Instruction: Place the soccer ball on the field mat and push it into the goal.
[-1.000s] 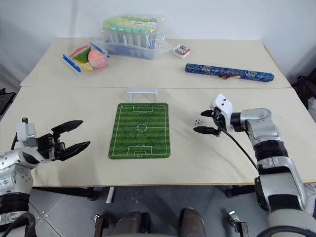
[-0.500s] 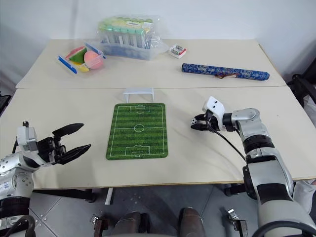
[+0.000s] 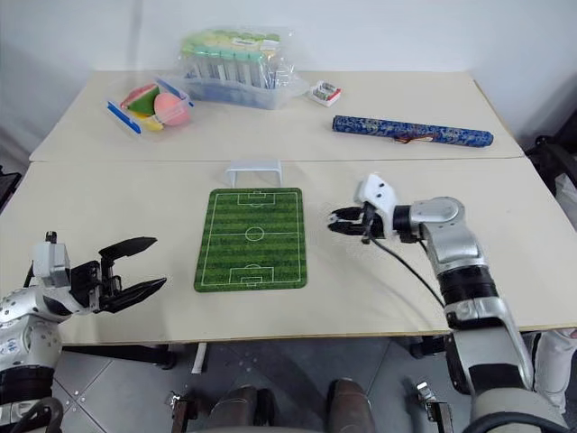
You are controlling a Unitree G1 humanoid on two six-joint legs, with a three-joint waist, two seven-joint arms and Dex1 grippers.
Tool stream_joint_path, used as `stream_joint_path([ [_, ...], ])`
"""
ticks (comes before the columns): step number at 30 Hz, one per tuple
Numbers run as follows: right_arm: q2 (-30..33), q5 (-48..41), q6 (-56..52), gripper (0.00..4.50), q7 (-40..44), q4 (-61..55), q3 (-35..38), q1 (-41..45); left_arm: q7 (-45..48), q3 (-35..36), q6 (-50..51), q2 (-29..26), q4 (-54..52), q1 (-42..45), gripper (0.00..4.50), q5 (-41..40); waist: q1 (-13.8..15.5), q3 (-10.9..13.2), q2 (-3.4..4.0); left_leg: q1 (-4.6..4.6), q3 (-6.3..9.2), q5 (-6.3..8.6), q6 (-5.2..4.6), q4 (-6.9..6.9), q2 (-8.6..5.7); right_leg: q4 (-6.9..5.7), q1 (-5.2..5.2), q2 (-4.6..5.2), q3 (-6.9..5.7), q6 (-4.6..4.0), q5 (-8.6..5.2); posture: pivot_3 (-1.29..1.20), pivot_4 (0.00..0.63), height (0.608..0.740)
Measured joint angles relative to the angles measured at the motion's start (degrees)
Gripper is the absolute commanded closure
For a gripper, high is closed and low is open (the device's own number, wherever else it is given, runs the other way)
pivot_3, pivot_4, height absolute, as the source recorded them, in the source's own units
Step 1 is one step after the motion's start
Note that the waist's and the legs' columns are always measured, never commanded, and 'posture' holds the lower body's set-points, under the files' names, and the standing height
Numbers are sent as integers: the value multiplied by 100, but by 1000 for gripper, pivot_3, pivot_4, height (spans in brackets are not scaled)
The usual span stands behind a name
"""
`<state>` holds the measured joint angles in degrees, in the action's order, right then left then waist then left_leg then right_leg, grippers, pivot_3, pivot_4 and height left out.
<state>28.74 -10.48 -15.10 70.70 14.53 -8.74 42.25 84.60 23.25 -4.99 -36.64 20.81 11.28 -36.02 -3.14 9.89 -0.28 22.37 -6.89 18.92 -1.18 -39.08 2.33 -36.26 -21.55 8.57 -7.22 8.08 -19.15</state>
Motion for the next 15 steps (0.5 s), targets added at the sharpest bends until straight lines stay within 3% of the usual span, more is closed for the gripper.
stream_joint_path([
  [6, -693, -11, -1045, 3673, -180, -1152, -987, -26, 145, -37, -457, -99, 674, 119, 0, 110, 5, 0, -1, 1, 3, 1, 2, 0, -24, -6, -4, 3, -2, 0, 0, 0, 150, 740],
  [15, -1580, 589, -786, 3673, -731, -158, -1823, 328, 147, -142, -983, -298, 1174, -74, 0, 252, -4, -4, -9, 2, 17, 1, 2, 0, -34, -24, -7, 7, -5, 0, 0, 0, 150, 740],
])
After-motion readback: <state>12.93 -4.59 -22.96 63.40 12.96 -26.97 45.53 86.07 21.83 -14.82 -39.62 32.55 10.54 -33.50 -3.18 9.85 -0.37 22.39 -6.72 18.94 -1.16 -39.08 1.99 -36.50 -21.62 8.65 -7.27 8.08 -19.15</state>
